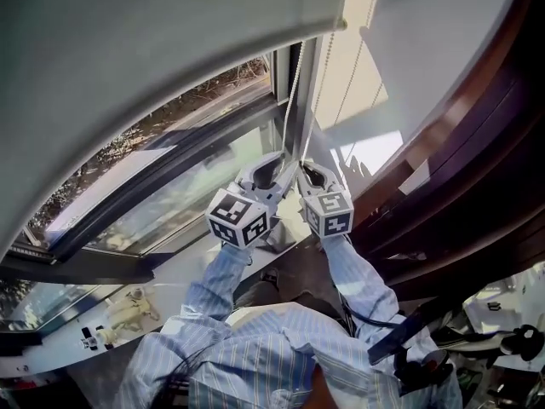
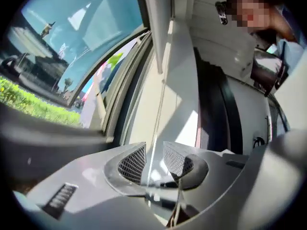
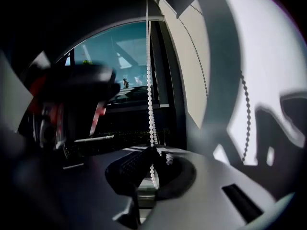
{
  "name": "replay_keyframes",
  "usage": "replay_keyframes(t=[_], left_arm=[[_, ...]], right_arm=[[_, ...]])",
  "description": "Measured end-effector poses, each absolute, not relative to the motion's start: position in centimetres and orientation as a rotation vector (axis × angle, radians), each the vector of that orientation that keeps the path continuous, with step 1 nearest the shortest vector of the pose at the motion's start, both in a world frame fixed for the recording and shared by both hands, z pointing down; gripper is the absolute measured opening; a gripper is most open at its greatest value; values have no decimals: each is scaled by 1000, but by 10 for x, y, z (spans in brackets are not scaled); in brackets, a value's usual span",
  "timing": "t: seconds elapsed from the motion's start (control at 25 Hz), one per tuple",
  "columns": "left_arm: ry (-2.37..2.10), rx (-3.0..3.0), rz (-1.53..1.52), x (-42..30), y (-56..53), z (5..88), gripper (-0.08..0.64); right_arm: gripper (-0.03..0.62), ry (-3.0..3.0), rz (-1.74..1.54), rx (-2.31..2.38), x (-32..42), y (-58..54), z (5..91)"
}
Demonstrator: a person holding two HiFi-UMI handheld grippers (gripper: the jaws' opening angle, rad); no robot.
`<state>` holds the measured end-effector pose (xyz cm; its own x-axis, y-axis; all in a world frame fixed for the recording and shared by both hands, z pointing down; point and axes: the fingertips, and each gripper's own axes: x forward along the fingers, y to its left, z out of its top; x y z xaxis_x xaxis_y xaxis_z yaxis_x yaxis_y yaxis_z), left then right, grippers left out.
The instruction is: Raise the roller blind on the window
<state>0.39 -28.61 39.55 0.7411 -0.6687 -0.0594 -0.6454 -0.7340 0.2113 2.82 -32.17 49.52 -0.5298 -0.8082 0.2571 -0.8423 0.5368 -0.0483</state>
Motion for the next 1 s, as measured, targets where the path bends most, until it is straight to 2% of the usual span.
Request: replay_keyframes(t=[0.24,0.4,0.44,0.48,0.72,1.0], left_arm=[[-987,2985,-346,38,-311,249,91],[-1000,3017,-474,41,-319,202,84],[-978,3020,-499,42,-318,195,64],[-955,3023,-510,43,-315,191,21],[-953,2962,-647,31,-312,194,14],[-961,2867,-468,33,-329,270,12]], right_arm=[[14,-2573,267,1401,25,-314,498],[14,-2576,265,1406,24,-310,500],[14,-2578,265,1411,24,-309,499],[14,-2579,264,1417,24,-308,498],[14,-2586,253,1425,27,-304,504],[14,-2453,456,1345,28,-292,579]])
